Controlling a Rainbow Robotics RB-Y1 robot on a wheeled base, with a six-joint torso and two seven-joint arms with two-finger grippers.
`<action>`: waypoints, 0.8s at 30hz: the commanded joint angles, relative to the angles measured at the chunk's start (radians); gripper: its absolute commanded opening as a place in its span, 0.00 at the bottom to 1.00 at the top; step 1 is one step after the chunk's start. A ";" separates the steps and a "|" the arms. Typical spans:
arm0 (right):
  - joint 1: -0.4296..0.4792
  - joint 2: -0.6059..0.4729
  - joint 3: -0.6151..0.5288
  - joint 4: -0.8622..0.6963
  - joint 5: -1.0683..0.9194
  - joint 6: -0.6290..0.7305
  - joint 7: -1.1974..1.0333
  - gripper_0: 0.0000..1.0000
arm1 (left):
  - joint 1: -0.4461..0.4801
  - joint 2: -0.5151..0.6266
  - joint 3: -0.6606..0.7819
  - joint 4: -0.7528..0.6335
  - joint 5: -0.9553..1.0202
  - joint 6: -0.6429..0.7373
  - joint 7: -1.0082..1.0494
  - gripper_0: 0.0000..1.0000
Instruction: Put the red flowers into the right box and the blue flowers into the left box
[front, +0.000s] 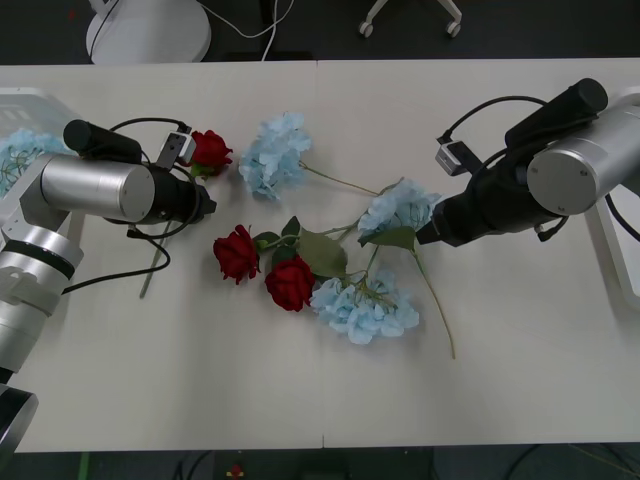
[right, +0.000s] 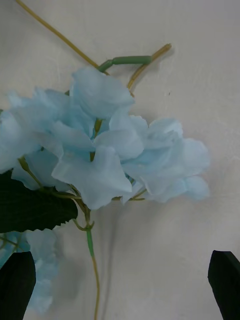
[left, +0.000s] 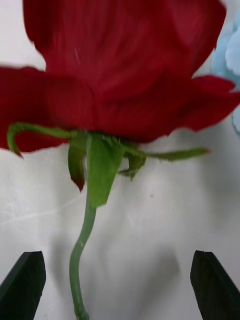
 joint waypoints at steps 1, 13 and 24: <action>0.014 -0.046 0.075 -0.081 0.096 0.006 -0.095 1.00 | -0.056 -0.015 -0.024 0.001 -0.016 -0.044 0.023 0.83; 0.048 0.060 0.167 -0.090 0.323 -0.018 -0.266 1.00 | -0.087 -0.033 -0.070 0.144 -0.015 -0.202 0.024 0.61; 0.051 0.190 0.164 0.013 0.434 -0.020 -0.286 1.00 | -0.085 -0.033 -0.070 0.144 -0.002 -0.211 0.024 0.00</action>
